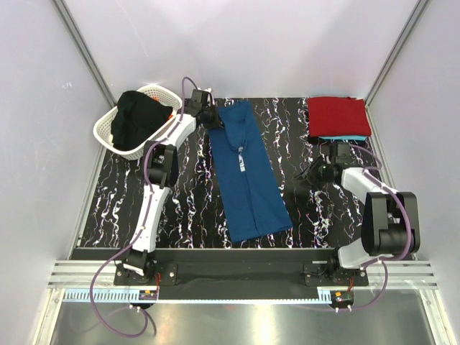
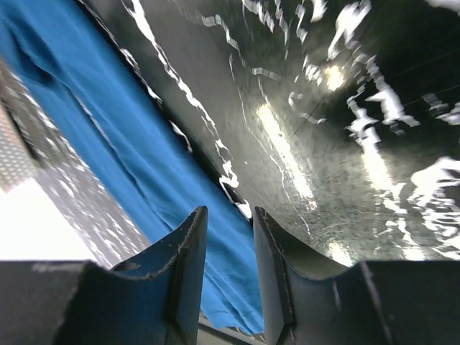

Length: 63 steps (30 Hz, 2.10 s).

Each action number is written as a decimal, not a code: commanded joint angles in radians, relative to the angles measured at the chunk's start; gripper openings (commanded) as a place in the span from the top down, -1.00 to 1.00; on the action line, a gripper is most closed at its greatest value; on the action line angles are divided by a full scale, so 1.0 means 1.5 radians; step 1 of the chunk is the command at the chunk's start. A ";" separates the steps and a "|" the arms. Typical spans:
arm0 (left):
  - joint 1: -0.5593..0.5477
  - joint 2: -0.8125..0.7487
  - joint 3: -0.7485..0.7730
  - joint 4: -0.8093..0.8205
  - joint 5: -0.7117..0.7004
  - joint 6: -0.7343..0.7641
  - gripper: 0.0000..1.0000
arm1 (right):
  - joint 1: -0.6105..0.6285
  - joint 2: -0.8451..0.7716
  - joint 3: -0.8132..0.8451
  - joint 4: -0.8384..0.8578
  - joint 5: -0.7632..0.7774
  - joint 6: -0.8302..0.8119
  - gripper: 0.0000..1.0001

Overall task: Fold and stack the t-shirts
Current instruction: Fold the tshirt

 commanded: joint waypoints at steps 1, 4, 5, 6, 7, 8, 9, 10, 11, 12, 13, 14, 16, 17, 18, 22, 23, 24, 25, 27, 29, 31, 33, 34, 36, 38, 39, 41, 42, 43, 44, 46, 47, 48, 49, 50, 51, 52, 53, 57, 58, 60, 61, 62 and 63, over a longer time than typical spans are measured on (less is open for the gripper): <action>0.011 -0.012 -0.021 0.107 0.103 -0.034 0.85 | 0.041 0.013 0.030 0.017 0.016 -0.015 0.22; 0.012 -0.072 -0.060 0.112 0.144 -0.036 0.73 | 0.063 0.023 0.033 0.015 0.014 -0.020 0.22; 0.011 -0.095 -0.075 0.113 0.144 -0.037 0.66 | 0.066 0.023 0.032 0.011 0.011 -0.021 0.22; 0.012 -0.121 -0.109 0.112 0.142 -0.037 0.58 | 0.070 0.024 0.032 0.007 0.011 -0.022 0.22; 0.012 -0.172 -0.127 0.110 0.141 -0.035 0.57 | 0.079 0.025 0.031 0.002 0.010 -0.025 0.22; 0.011 -0.202 -0.149 0.106 0.136 -0.035 0.55 | 0.085 0.027 0.032 -0.012 0.010 -0.036 0.22; 0.012 -0.232 -0.202 0.098 0.117 -0.037 0.50 | 0.092 0.031 0.032 -0.021 0.013 -0.041 0.22; 0.010 -0.296 -0.238 0.095 0.110 -0.041 0.46 | 0.102 0.032 0.028 -0.029 0.013 -0.045 0.23; 0.009 -0.327 -0.275 0.094 0.107 -0.045 0.39 | 0.109 0.031 0.023 -0.041 0.012 -0.050 0.23; 0.004 -0.357 -0.344 0.095 0.108 -0.040 0.26 | 0.116 0.022 0.016 -0.045 0.013 -0.051 0.23; -0.003 -0.409 -0.377 0.092 0.112 -0.032 0.25 | 0.131 0.016 0.001 -0.044 0.013 -0.050 0.23; -0.008 -0.430 -0.409 0.090 0.118 -0.014 0.25 | 0.138 0.006 -0.005 -0.050 0.013 -0.048 0.23; -0.028 -0.488 -0.497 0.069 0.139 0.004 0.26 | 0.150 -0.028 -0.026 -0.055 0.022 -0.039 0.23; -0.037 -0.507 -0.527 0.064 0.137 0.005 0.27 | 0.155 -0.041 -0.032 -0.058 0.023 -0.033 0.23; -0.060 -0.546 -0.596 0.063 0.131 0.004 0.27 | 0.157 -0.064 -0.035 -0.061 0.024 -0.030 0.23; -0.127 -0.646 -0.778 0.062 0.069 0.001 0.23 | 0.160 -0.120 -0.034 -0.095 0.027 -0.023 0.24; -0.144 -0.667 -0.810 0.062 0.054 -0.007 0.20 | 0.159 -0.132 -0.034 -0.098 0.030 -0.020 0.24; -0.172 -0.700 -0.861 0.061 0.031 -0.007 0.19 | 0.159 -0.149 -0.035 -0.101 0.037 -0.018 0.24; -0.185 -0.717 -0.885 0.061 0.022 -0.028 0.17 | 0.159 -0.156 -0.035 -0.104 0.037 -0.018 0.24; -0.216 -0.764 -0.945 0.064 0.002 -0.052 0.13 | 0.160 -0.169 -0.037 -0.105 0.037 -0.012 0.24; -0.234 -0.799 -1.002 0.070 -0.026 -0.075 0.07 | 0.160 -0.174 -0.038 -0.103 0.031 -0.009 0.24; -0.260 -0.836 -1.029 0.094 -0.042 -0.095 0.04 | 0.160 -0.177 -0.039 -0.103 0.030 -0.010 0.24; -0.283 -0.850 -1.063 0.128 -0.030 -0.113 0.00 | 0.160 -0.179 -0.040 -0.104 0.036 -0.013 0.24; -0.292 -0.850 -1.073 0.145 -0.022 -0.136 -0.03 | 0.160 -0.178 -0.042 -0.104 0.035 -0.016 0.24; -0.317 -0.843 -1.101 0.183 -0.007 -0.159 -0.05 | 0.160 -0.178 -0.042 -0.103 0.035 -0.015 0.24; -0.340 -0.836 -1.114 0.197 -0.010 -0.184 -0.05 | 0.160 -0.178 -0.043 -0.103 0.036 -0.017 0.24; -0.362 -0.827 -1.116 0.201 -0.024 -0.189 -0.05 | 0.160 -0.181 -0.044 -0.104 0.036 -0.018 0.24; -0.407 -0.824 -1.116 0.177 -0.082 -0.196 -0.01 | 0.159 -0.192 -0.055 -0.103 0.037 -0.015 0.24; -0.408 -0.824 -1.116 0.177 -0.083 -0.196 -0.01 | 0.159 -0.192 -0.055 -0.103 0.037 -0.015 0.24; -0.423 -0.836 -1.121 0.166 -0.106 -0.198 -0.01 | 0.160 -0.197 -0.057 -0.102 0.040 -0.014 0.24; -0.426 -0.840 -1.126 0.166 -0.111 -0.201 -0.01 | 0.160 -0.199 -0.060 -0.102 0.041 -0.015 0.24; -0.430 -0.848 -1.143 0.167 -0.116 -0.212 -0.01 | 0.160 -0.203 -0.063 -0.102 0.043 -0.015 0.24; -0.430 -0.848 -1.146 0.168 -0.121 -0.217 -0.01 | 0.160 -0.206 -0.066 -0.102 0.044 -0.016 0.24; -0.431 -0.846 -1.154 0.169 -0.120 -0.221 0.01 | 0.160 -0.206 -0.068 -0.102 0.045 -0.016 0.23; -0.435 -0.844 -1.157 0.176 -0.115 -0.222 0.02 | 0.160 -0.209 -0.070 -0.102 0.048 -0.015 0.24; -0.438 -0.841 -1.159 0.180 -0.115 -0.226 0.03 | 0.160 -0.210 -0.074 -0.101 0.049 -0.015 0.23; -0.442 -0.842 -1.161 0.179 -0.117 -0.228 0.05 | 0.160 -0.211 -0.076 -0.099 0.052 -0.014 0.24; -0.449 -0.842 -1.165 0.180 -0.126 -0.230 0.06 | 0.160 -0.212 -0.079 -0.099 0.056 -0.014 0.23; -0.454 -0.841 -1.166 0.180 -0.132 -0.233 0.08 | 0.159 -0.213 -0.082 -0.096 0.059 -0.015 0.23; -0.462 -0.831 -1.184 0.218 -0.129 -0.230 0.11 | 0.159 -0.225 -0.098 -0.090 0.060 -0.004 0.23; -0.462 -0.829 -1.187 0.228 -0.119 -0.232 0.12 | 0.160 -0.227 -0.103 -0.089 0.060 -0.002 0.23; -0.462 -0.822 -1.199 0.244 -0.113 -0.234 0.15 | 0.160 -0.231 -0.113 -0.088 0.060 -0.009 0.22; -0.462 -0.815 -1.201 0.257 -0.102 -0.235 0.18 | 0.160 -0.234 -0.117 -0.089 0.059 -0.013 0.22; -0.462 -0.811 -1.202 0.260 -0.096 -0.235 0.37 | 0.159 -0.234 -0.124 -0.091 0.061 -0.015 0.22; -0.462 -0.807 -1.203 0.260 -0.092 -0.235 0.50 | 0.160 -0.236 -0.127 -0.091 0.061 -0.015 0.22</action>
